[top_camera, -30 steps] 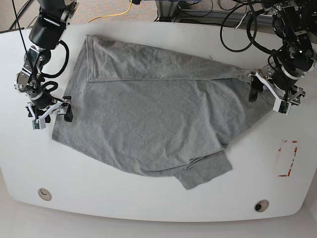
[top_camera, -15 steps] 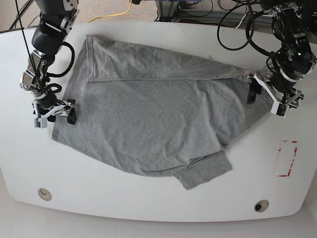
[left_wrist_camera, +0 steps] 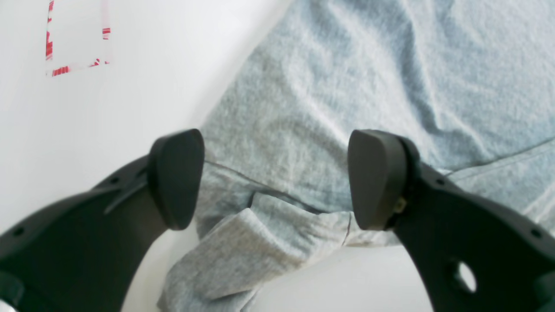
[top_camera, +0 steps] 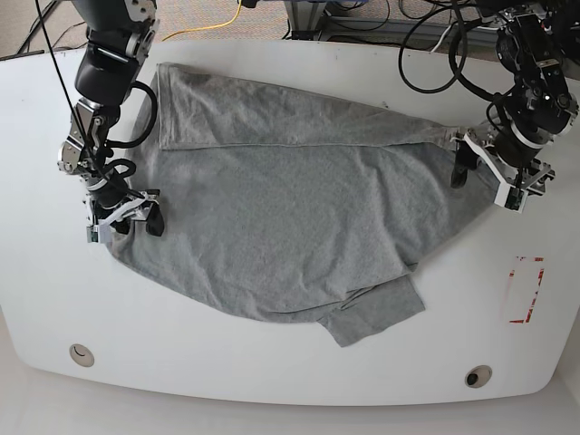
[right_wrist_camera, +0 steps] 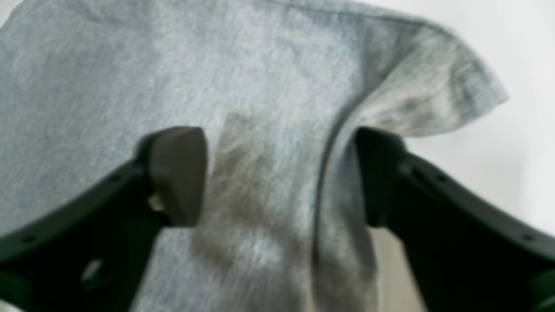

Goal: Layout the t-shirt on the table in an organized manner, then fold the t-shirt properly
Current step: 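Grasp the shirt's side edges with both grippers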

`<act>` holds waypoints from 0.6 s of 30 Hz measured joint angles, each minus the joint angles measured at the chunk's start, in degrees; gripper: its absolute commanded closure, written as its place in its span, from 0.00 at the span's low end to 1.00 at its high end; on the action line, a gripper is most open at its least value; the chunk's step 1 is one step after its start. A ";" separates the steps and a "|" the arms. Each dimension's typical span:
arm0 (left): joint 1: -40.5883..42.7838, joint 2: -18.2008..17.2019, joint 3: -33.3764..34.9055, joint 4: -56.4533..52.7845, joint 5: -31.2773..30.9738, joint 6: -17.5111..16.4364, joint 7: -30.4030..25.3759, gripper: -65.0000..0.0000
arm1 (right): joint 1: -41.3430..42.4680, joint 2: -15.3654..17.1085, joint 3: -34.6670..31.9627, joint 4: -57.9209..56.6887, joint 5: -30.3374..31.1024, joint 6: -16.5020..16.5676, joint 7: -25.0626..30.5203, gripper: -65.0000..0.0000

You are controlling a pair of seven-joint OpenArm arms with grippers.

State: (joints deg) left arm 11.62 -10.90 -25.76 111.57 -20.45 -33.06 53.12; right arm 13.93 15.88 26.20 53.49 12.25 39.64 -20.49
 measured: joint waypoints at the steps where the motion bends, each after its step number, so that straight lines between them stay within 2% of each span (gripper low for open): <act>1: 0.11 0.02 0.00 0.00 0.57 0.00 0.00 0.25 | -0.02 -0.02 0.00 0.00 0.00 -0.02 -0.22 0.66; 4: 0.46 0.13 -0.02 0.00 3.89 -0.02 0.02 0.25 | -0.15 -0.02 0.00 -0.09 0.00 0.02 -0.63 0.92; 5: 0.48 0.31 -0.02 0.00 5.44 -0.02 0.02 0.25 | -0.20 -0.02 0.00 -0.13 0.02 0.02 -0.83 0.98; 11: 0.22 3.21 -4.26 -2.03 9.51 -0.20 -0.09 0.25 | -0.20 0.00 -0.02 -0.26 0.00 0.04 -1.18 0.99; 18: -3.26 3.82 -9.57 -10.16 10.80 0.72 0.11 0.25 | -0.50 0.72 -0.11 -0.24 0.02 0.42 -1.57 1.00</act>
State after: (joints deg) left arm 8.36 -7.07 -35.33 101.41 -9.65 -32.34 53.23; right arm 13.43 16.60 26.09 53.25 12.27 40.05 -22.06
